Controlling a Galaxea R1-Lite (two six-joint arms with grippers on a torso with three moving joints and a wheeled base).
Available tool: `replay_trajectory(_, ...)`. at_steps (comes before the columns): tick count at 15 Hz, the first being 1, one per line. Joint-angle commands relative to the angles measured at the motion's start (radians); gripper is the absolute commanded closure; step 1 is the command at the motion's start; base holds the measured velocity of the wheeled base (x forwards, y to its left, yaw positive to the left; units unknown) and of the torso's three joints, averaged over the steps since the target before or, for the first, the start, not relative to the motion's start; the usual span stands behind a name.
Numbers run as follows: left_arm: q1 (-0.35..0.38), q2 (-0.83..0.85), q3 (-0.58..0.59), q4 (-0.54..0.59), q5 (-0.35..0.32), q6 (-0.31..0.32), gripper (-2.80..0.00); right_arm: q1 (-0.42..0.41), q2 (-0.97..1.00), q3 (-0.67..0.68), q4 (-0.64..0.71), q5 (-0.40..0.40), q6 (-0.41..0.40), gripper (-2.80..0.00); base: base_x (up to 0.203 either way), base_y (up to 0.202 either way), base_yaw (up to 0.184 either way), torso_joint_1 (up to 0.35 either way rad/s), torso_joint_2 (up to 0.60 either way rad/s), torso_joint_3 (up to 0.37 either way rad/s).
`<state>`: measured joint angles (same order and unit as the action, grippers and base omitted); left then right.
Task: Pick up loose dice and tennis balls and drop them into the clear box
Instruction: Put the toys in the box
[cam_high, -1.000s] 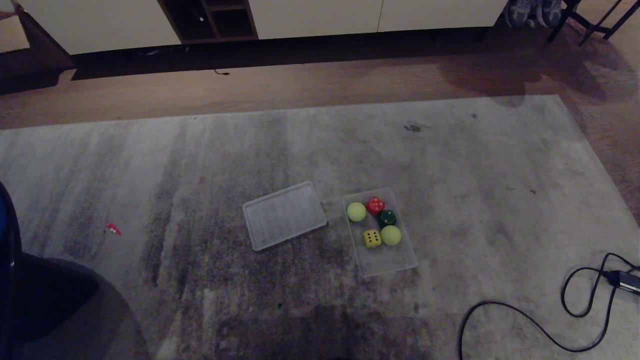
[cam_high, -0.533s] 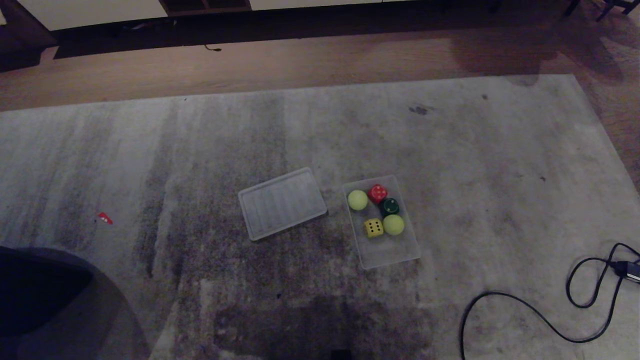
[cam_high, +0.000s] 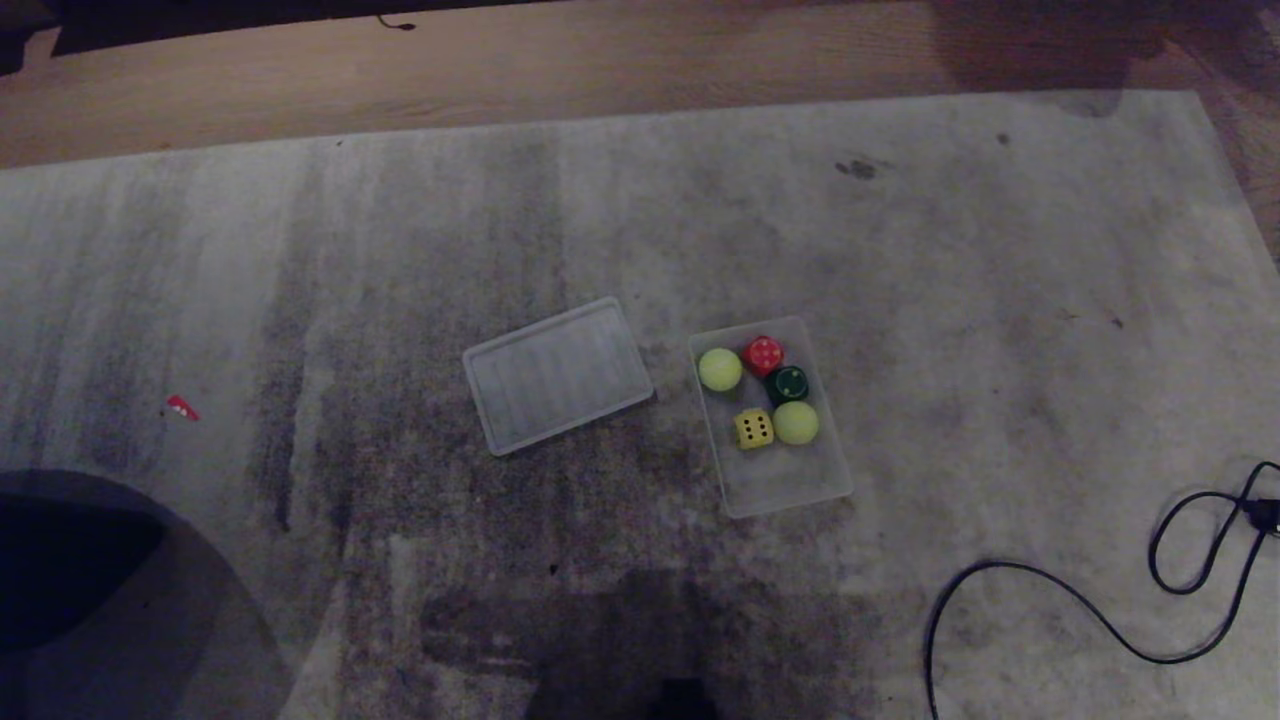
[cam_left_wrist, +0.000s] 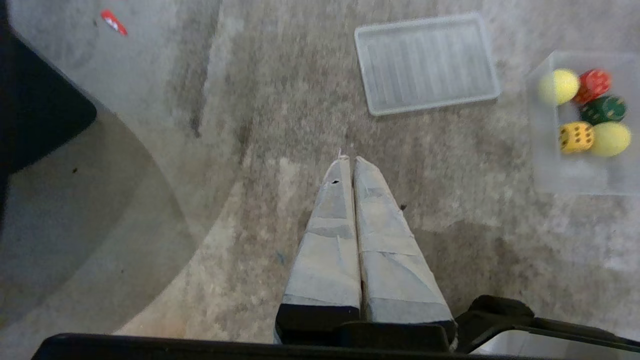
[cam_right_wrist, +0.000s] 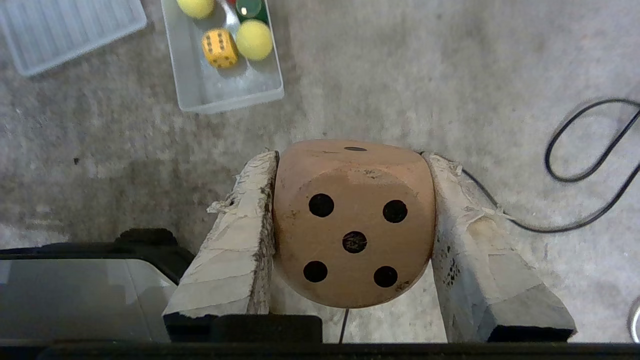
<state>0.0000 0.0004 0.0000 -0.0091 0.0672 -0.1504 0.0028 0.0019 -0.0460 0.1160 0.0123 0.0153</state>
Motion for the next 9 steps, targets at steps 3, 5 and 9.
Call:
replay_trajectory(3, 0.000, 0.001, 0.000, 0.000, 0.000, -0.001, 0.00, 0.000, 0.000, 0.000, 0.001, 0.001, 0.000, 0.00, 0.000, 0.000, 0.000, 0.002, 0.00, -0.189)
replay_trajectory(5, 0.000, 0.001, 0.000, 0.000, 0.000, -0.001, 0.00, 0.000, 0.000, 0.000, 0.001, 0.001, 0.000, 0.00, 0.000, 0.000, 0.000, 0.004, 0.00, -0.193)
replay_trajectory(9, 0.000, 0.000, 0.000, 0.000, 0.000, -0.001, 0.00, 0.000, 0.000, 0.000, 0.002, 0.000, 0.000, 0.00, 0.000, 0.000, 0.000, 0.002, 0.00, -0.200)
